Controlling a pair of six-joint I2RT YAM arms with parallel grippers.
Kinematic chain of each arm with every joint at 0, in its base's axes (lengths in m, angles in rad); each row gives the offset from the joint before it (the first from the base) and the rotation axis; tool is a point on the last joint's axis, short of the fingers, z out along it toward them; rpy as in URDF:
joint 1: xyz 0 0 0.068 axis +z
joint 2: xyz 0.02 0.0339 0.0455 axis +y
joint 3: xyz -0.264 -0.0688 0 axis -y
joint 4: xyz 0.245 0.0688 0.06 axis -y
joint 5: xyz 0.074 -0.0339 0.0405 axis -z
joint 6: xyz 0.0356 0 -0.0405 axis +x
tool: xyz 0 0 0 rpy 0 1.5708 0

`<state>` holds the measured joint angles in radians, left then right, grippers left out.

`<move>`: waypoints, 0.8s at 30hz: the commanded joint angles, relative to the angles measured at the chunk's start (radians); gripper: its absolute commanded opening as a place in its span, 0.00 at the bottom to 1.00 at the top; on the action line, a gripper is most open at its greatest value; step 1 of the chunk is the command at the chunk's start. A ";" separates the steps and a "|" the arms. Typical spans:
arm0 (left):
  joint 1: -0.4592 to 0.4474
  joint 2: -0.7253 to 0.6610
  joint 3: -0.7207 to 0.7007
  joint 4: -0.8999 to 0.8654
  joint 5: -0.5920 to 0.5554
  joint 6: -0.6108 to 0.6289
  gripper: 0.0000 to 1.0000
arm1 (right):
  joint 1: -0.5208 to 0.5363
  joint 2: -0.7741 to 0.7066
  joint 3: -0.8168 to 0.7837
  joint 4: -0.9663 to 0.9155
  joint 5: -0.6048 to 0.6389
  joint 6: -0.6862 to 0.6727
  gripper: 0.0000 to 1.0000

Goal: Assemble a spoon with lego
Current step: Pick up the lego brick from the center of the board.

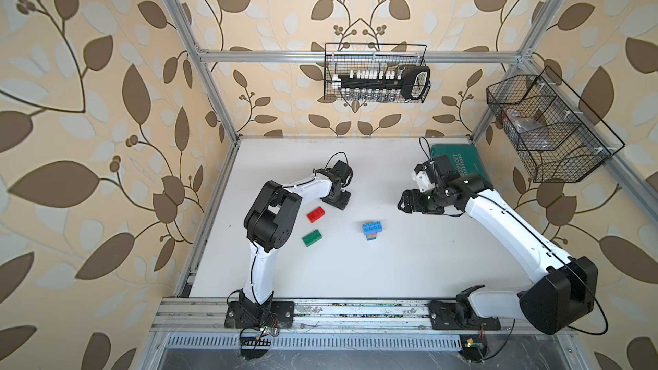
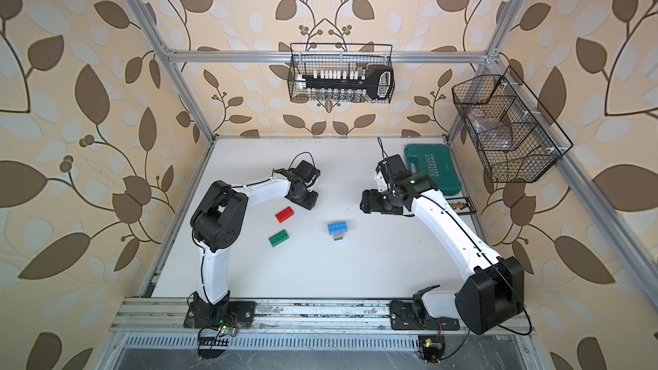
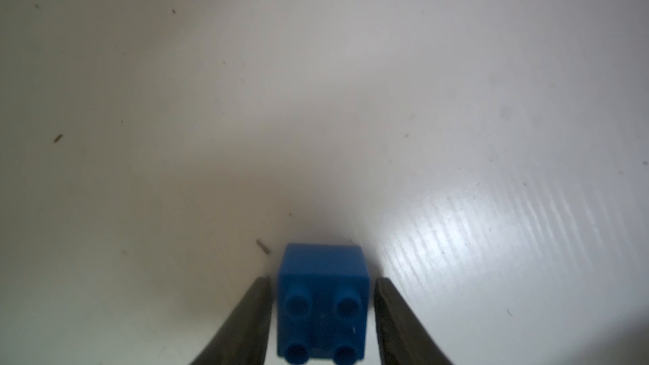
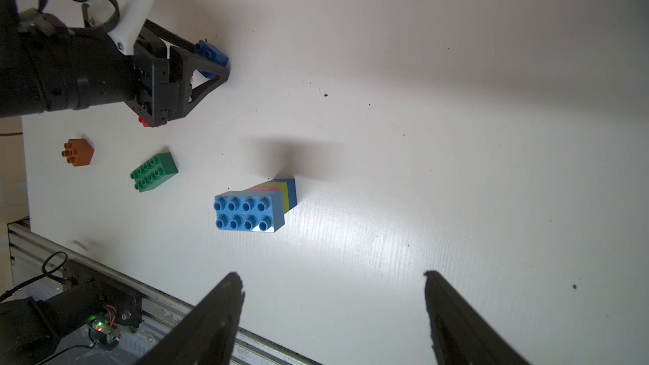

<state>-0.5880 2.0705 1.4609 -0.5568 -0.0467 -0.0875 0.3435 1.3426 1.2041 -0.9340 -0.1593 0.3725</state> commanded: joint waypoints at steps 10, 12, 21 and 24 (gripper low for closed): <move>0.014 0.051 0.047 -0.157 0.051 0.026 0.51 | -0.009 -0.024 -0.025 0.004 -0.019 -0.014 0.80; 0.014 0.052 0.052 -0.148 0.047 0.015 0.51 | -0.009 -0.023 -0.020 0.000 -0.019 -0.015 0.80; 0.017 0.108 0.135 -0.160 0.034 0.020 0.51 | -0.012 -0.020 -0.014 -0.004 -0.016 -0.018 0.80; 0.016 0.120 0.150 -0.169 0.031 0.026 0.49 | -0.016 -0.020 -0.014 -0.006 -0.017 -0.021 0.80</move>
<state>-0.5816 2.1479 1.6024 -0.6800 -0.0250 -0.0601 0.3336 1.3346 1.1999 -0.9318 -0.1658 0.3649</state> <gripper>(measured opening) 0.496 0.803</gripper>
